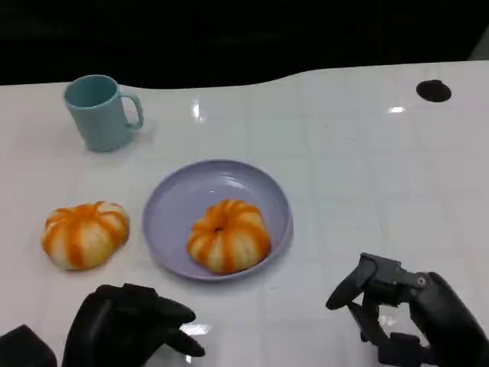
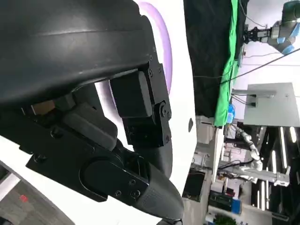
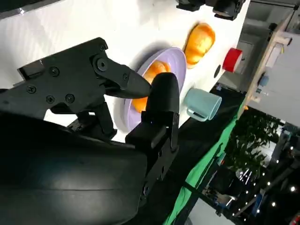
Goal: Grasp the bread from the table and place it into the plate.
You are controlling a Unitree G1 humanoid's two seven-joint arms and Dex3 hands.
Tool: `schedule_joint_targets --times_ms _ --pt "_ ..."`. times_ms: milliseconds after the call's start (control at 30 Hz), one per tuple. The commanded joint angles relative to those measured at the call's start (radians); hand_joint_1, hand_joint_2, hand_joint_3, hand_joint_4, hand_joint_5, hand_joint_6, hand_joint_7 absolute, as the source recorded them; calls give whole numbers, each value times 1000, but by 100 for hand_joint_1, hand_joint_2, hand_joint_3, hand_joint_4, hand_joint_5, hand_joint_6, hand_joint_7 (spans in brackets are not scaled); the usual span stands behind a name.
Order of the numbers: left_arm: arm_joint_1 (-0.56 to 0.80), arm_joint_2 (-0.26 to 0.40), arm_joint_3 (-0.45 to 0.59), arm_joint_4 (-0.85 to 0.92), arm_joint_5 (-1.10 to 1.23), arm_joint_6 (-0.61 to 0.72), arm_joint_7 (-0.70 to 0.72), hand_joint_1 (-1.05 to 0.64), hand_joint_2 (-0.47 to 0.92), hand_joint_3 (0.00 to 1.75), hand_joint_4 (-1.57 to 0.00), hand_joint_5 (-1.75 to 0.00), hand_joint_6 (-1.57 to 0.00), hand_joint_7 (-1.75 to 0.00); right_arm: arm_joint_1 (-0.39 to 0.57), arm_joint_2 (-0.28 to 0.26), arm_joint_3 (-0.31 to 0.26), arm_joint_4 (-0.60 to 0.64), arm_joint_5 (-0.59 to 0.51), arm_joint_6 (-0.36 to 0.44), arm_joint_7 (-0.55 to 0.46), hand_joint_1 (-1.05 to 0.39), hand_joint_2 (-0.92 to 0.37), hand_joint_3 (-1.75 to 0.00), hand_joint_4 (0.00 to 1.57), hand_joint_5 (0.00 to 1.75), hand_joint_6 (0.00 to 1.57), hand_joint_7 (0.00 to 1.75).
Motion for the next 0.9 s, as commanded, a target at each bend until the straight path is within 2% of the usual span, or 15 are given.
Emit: schedule_joint_targets --times_ms 33,400,900 --pt "6 19 4 -9 4 -11 -2 -105 77 0 -157 -35 -157 -15 -12 10 -22 45 16 -35 -8 -23 -63 -103 77 175 59 156" --pt "16 21 4 -28 -2 12 1 -105 77 0 -157 -37 -157 -15 -34 26 -31 112 12 -82 -5 -24 -57 -112 83 175 59 162" --pt "9 20 5 -20 2 5 3 -105 77 0 -157 -37 -157 -16 -42 25 -37 117 10 -80 3 -23 -55 -112 84 175 60 159"
